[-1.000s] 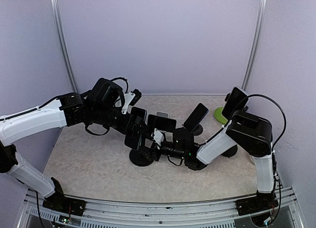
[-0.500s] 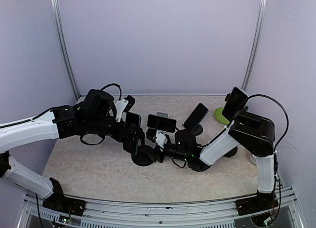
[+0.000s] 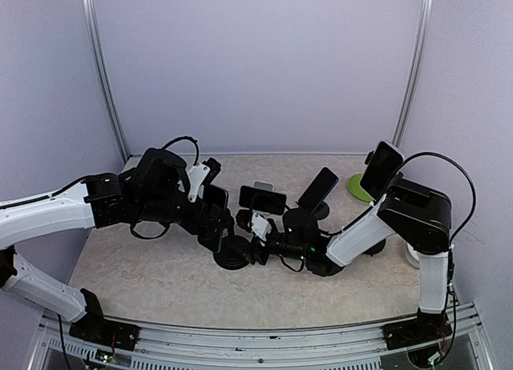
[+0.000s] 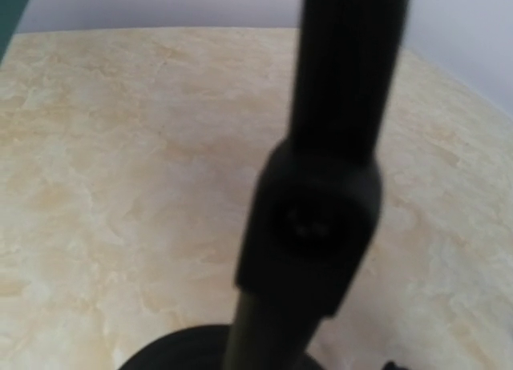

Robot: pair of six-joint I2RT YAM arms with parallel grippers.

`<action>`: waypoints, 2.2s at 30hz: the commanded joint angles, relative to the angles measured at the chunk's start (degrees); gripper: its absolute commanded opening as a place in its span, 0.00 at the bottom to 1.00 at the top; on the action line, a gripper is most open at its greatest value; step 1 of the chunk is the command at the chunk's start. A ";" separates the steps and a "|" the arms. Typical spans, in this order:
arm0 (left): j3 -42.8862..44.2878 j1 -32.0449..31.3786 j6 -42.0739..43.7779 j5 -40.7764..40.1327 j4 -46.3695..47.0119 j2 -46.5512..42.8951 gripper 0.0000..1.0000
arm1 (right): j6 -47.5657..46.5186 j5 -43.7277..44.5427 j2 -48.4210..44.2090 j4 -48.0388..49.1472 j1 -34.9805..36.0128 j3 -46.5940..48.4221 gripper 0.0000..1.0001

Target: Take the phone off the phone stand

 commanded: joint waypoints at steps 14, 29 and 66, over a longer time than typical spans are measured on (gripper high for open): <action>-1.24 -3.00 15.18 -10.52 -6.73 -0.02 0.34 | 0.76 -0.37 2.58 -9.01 -0.74 5.03 0.51; 1.70 -3.02 7.79 -8.47 -1.19 2.56 0.34 | 1.89 7.40 4.09 -9.15 -3.74 7.77 0.44; 5.61 0.71 1.40 -4.70 1.43 2.03 0.99 | 10.89 -7.95 -18.62 -21.89 -5.20 -1.99 0.86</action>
